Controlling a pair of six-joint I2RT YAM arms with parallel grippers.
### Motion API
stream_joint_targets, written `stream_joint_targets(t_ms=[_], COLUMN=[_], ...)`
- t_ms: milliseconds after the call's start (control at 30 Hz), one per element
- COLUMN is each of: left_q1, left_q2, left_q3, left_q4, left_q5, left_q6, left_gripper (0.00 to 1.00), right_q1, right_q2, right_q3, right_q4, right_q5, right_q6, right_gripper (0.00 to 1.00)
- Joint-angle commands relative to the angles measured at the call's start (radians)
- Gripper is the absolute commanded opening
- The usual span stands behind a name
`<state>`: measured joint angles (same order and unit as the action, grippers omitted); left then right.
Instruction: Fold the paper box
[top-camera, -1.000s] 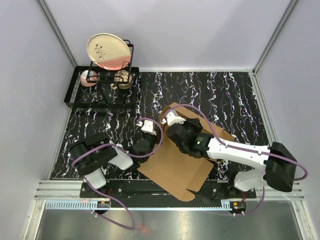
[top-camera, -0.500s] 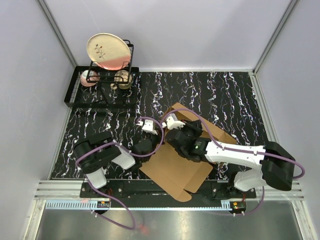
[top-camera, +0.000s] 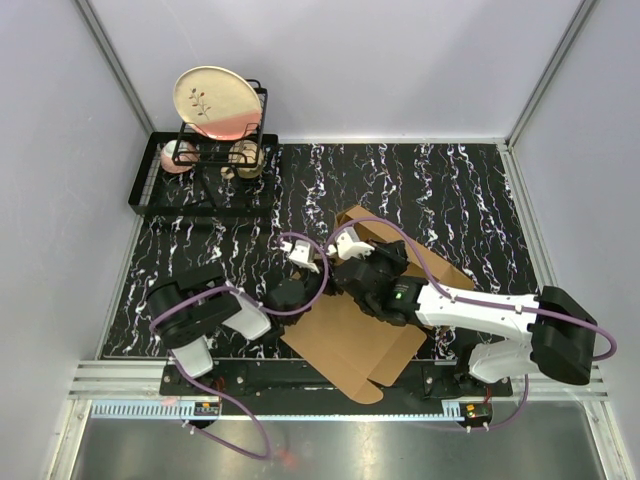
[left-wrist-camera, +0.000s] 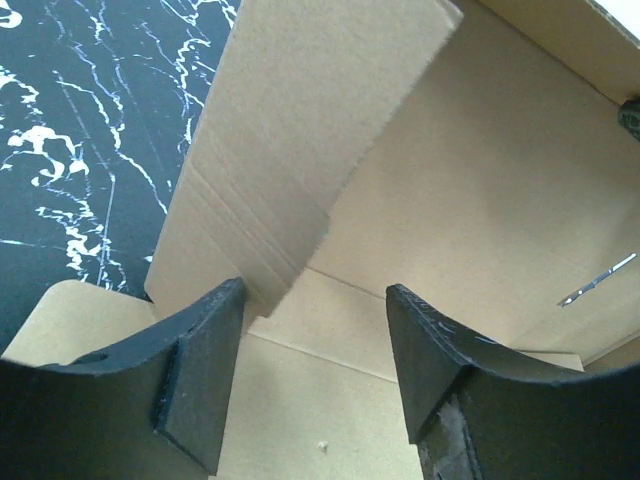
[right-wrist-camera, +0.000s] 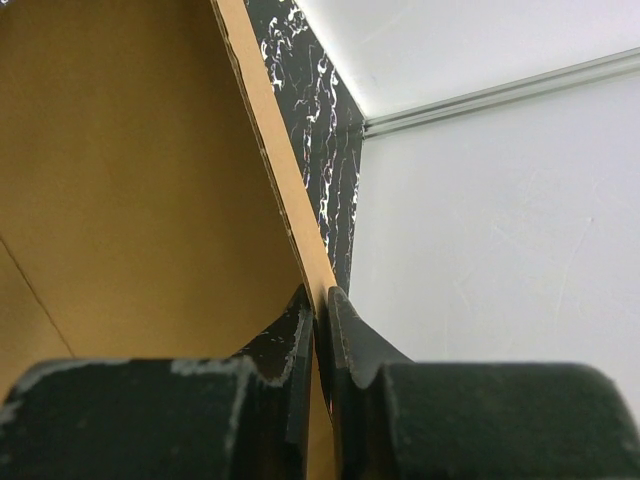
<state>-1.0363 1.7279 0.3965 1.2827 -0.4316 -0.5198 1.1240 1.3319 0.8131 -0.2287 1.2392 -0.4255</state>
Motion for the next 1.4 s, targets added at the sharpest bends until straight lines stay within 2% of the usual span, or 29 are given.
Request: stream_joint_targets(t_ms=[0,267,500,567,633,700,800,967,1100,1367], left_q1=[0.005,0.027,0.030,0.032,0.036,0.076,0.169,0.265,0.282,0.305], left_q2=[-0.073,-0.183,-0.347,-0.393,-0.448,-0.462,-0.404,-0.228,-0.098,-0.027], left_q3=[-0.041,-0.136,-0.229,-0.257,-0.286,-0.295,-0.277,-0.153,-0.047,0.014], left_q4=[0.385,0.385,0.383,0.383,0.383,0.383,0.383,0.385,0.385,0.385], left_q5=[-0.016,-0.052,-0.038,-0.074,-0.131,-0.151,-0.115,0.099,0.189,0.278], left_q6=[0.020,0.098,0.184,0.201,0.207,0.189,0.082,0.009,0.007,0.000], left_gripper=[0.64,0.68,0.72,0.72,0.77,0.80,0.82,0.82,0.81,0.80], right_q1=[0.005,0.005,0.005,0.007,0.005,0.005,0.005,0.005,0.008,0.010], right_q2=[-0.023,-0.025,-0.023,-0.026,-0.026,-0.027,-0.026,-0.025,-0.022,-0.025], right_q3=[-0.014,-0.014,-0.012,-0.014,-0.014,-0.012,-0.014,-0.011,-0.012,-0.017], right_q4=[0.037,0.029,0.029,0.025,0.023,0.023,0.022,0.017,0.015,0.012], right_q5=[-0.050,-0.058,-0.058,-0.060,-0.063,-0.064,-0.069,-0.081,-0.080,-0.087], right_q6=[0.073,0.083,0.082,0.085,0.087,0.091,0.096,0.099,0.105,0.119], right_gripper=[0.00,0.00,0.00,0.00,0.00,0.00,0.00,0.00,0.00,0.00])
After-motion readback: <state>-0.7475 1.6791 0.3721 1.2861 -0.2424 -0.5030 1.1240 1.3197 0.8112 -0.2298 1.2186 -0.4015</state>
